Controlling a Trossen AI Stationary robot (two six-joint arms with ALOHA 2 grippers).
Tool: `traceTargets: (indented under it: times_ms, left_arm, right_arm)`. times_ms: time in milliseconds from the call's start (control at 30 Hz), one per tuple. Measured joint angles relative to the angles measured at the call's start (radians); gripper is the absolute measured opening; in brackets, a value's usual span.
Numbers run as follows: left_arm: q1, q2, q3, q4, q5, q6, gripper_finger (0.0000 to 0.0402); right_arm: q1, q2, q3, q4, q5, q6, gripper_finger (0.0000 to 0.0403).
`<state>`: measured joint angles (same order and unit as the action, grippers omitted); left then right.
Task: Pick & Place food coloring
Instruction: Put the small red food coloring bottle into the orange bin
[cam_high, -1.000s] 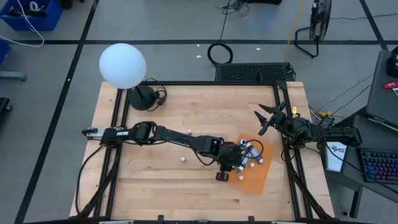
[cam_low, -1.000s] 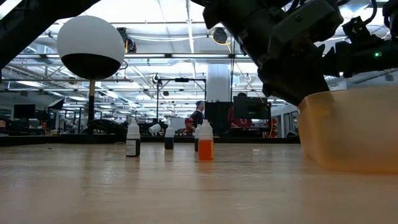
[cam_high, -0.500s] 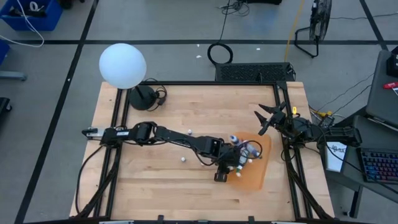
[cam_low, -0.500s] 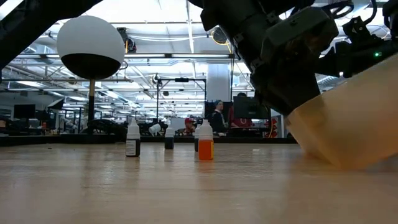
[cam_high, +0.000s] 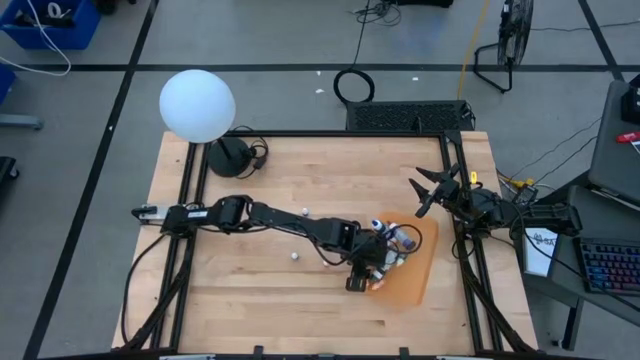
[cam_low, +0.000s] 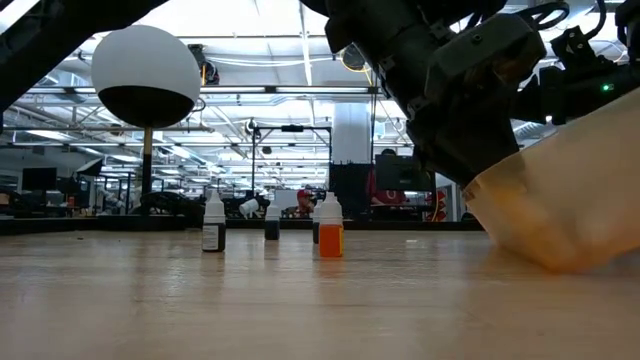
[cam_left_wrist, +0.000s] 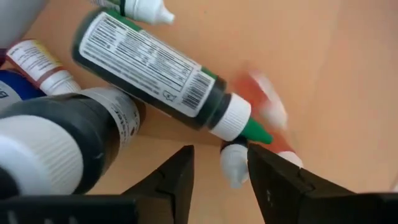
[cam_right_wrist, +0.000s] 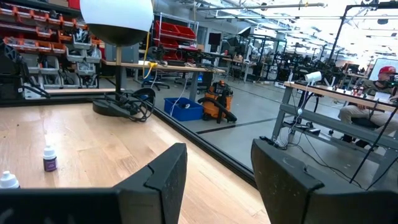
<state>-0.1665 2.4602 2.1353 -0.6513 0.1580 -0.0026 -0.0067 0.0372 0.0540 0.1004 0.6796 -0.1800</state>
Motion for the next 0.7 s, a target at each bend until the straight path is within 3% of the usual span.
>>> traceTargets:
  times_ms: [500,700]
  left_arm:
    - [-0.011,-0.106,0.001,-0.03,-0.016,0.078,0.0136]
    - [-0.016,-0.167,0.002,-0.287,-0.125,0.07,0.0136]
  right_arm:
    - [0.0,0.01,0.0,0.0,0.0,0.0,0.0167]
    - [0.0,0.015,0.0,0.0,0.0,0.0,0.0167]
